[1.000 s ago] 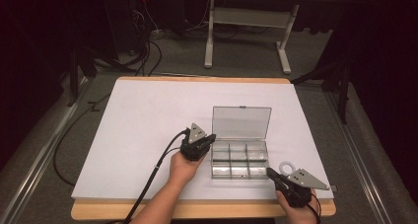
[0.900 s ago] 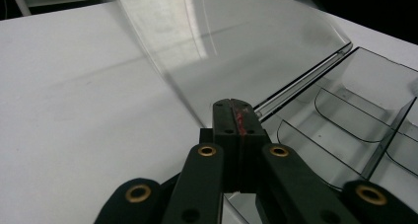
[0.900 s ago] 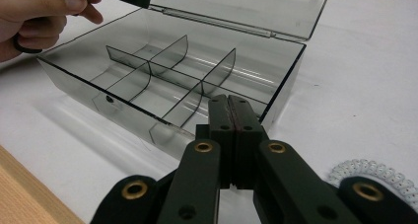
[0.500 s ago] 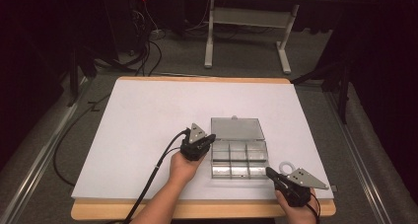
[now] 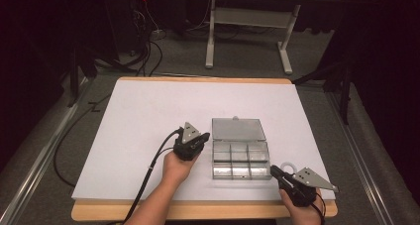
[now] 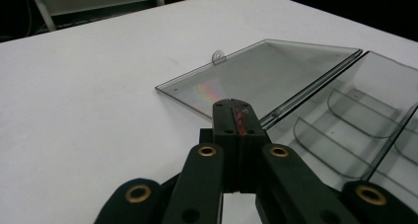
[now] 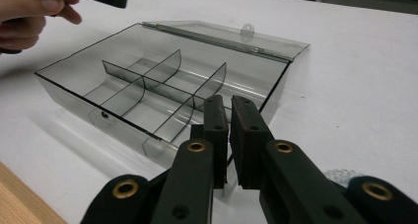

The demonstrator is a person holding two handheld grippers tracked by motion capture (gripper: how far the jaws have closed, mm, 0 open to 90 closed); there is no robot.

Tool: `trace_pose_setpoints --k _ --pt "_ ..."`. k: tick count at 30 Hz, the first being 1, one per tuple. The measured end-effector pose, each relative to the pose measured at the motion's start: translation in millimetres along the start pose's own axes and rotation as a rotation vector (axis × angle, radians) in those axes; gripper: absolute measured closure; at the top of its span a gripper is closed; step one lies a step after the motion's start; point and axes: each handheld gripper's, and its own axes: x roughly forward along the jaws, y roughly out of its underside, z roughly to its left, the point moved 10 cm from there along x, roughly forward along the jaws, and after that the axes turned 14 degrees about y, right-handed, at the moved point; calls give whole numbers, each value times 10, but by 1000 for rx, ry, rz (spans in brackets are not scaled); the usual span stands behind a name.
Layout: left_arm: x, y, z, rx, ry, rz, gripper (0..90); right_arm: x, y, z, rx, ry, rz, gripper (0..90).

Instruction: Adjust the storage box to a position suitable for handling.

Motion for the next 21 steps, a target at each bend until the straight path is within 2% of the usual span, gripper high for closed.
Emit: trace_pose_setpoints --k 3,12,17,21 --pt "-105 73 81 2 -23 12 900 -7 -1 -44 10 8 -2 851" --pt "-501 356 397 -26 -101 36 900 -1 33 -161 24 39 4 838" --pt "-778 518 546 -29 -147 45 897 6 53 -229 32 55 6 833" --pt "-1017 691 702 -21 -198 84 877 20 78 -294 41 69 12 830"
